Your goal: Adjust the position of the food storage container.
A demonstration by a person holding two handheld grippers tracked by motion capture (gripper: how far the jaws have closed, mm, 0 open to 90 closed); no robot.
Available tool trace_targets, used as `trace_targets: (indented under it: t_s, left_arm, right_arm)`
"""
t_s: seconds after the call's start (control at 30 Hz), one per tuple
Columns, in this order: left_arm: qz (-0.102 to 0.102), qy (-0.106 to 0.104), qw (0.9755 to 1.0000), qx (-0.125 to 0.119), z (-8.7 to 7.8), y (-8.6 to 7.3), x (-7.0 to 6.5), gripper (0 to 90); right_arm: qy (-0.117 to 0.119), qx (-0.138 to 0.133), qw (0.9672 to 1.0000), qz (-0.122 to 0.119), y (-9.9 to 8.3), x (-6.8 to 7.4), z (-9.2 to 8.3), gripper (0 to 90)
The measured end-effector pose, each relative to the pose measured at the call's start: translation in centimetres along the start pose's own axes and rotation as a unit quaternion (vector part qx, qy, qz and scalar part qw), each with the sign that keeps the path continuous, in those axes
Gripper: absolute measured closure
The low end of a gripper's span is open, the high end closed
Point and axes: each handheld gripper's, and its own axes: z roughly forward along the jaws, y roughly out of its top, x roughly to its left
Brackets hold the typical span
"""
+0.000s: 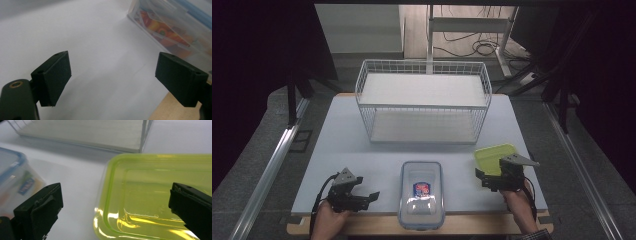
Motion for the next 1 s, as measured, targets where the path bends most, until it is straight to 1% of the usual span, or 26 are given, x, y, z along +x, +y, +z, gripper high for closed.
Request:
trace_targets:
  t_s: [0.03, 0.07, 0.1, 0.13, 0.2, 0.33, 0.4, 0.47, 0.53, 0.6, 0.63, 0.67, 0.7, 0.73, 0.8, 0.83, 0.87, 0.9, 0.93, 1.0]
  left_arm:
    - [0.006, 0.005, 1.0000, 0.005, 0.1, 0.0, 0.0, 13.6]
    - [0.006, 0.005, 1.0000, 0.005, 0.1, 0.0, 0.0, 13.4]
    - [0.010, 0.013, 0.9999, 0.005, 0.1, 0.0, 0.0, 13.4]
    - [0.014, 0.015, 0.9998, 0.002, 0.1, 0.0, -0.1, 11.9]
    - [0.016, 0.011, 0.9998, -0.008, 0.0, 0.1, -0.3, 11.1]
    - [0.018, 0.016, 0.9997, -0.007, 0.0, 0.1, -0.4, 10.4]
    - [0.016, 0.016, 0.9997, -0.006, 0.0, 0.1, -0.3, 10.2]
    - [0.015, 0.013, 0.9998, -0.006, 0.0, 0.1, -0.3, 10.2]
    - [0.017, 0.009, 0.9998, -0.007, 0.1, 0.1, -0.4, 9.6]
    - [0.025, 0.013, 0.9996, 0.001, 0.2, 0.2, -0.6, 9.6]
    - [0.028, 0.015, 0.9995, 0.004, 0.3, 0.2, -0.7, 9.6]
    - [0.028, 0.015, 0.9995, 0.004, 0.3, 0.2, -0.7, 9.7]
    - [0.031, 0.018, 0.9993, 0.006, 0.3, 0.2, -0.7, 9.7]
    - [0.033, 0.018, 0.9993, 0.004, 0.3, 0.2, -0.8, 9.7]
    - [0.034, 0.019, 0.9993, 0.002, 0.3, 0.2, -0.8, 9.7]
    - [0.034, 0.019, 0.9992, -0.001, 0.2, 0.2, -0.8, 9.7]
    - [0.033, 0.018, 0.9993, -0.005, 0.1, 0.2, -0.8, 9.8]
    - [0.032, 0.018, 0.9993, -0.007, 0.1, 0.2, -0.8, 9.8]
    - [0.032, 0.018, 0.9993, -0.007, 0.1, 0.2, -0.7, 9.8]
    - [0.034, 0.019, 0.9992, -0.007, 0.1, 0.2, -0.8, 9.8]
  right_arm:
    - [-0.005, 0.002, 1.0000, -0.003, -0.1, 0.0, 0.3, 0.0]
    - [-0.005, 0.002, 1.0000, -0.003, -0.1, 0.0, 0.3, 0.0]
    - [-0.007, 0.003, 0.9999, -0.011, -0.3, 0.1, 0.5, 0.0]
    - [-0.002, 0.011, 0.9995, -0.030, -0.5, 0.3, 0.8, 0.0]
    - [0.000, 0.007, 0.9991, -0.042, -0.4, 0.7, 0.8, 0.0]
    - [-0.002, 0.007, 0.9978, -0.066, -0.3, 1.4, 0.7, 0.0]
    - [0.001, 0.009, 0.9979, -0.065, -0.2, 1.5, 0.6, 0.0]
    - [0.009, 0.011, 0.9983, -0.056, -0.1, 1.5, 0.4, 0.0]
    - [0.009, 0.014, 0.9984, -0.055, 0.0, 1.6, 0.3, 0.0]
    - [0.006, 0.018, 0.9982, -0.058, 0.1, 1.7, 0.1, 0.0]
    - [0.008, 0.019, 0.9981, -0.058, 0.2, 1.8, 0.0, 2.1]
    - [0.007, 0.018, 0.9984, -0.054, 0.2, 1.9, -0.1, 9.3]
    - [0.008, 0.017, 0.9985, -0.051, 0.3, 2.0, -0.3, 19.2]
    - [0.017, 0.020, 0.9981, -0.056, 0.5, 2.1, -0.5, 32.0]
    - [0.016, 0.026, 0.9962, -0.082, 0.6, 2.5, -0.7, 56.0]
    - [0.015, 0.032, 0.9950, -0.093, 0.6, 2.6, -0.7, 64.1]
    - [0.020, 0.037, 0.9943, -0.098, 0.5, 2.7, -0.6, 72.3]
    - [0.028, 0.042, 0.9935, -0.102, 0.4, 2.8, -0.4, 77.6]
    - [0.031, 0.052, 0.9922, -0.109, 0.4, 2.9, -0.2, 80.7]
    - [0.026, 0.068, 0.9897, -0.124, 0.3, 3.1, 0.0, 86.2]
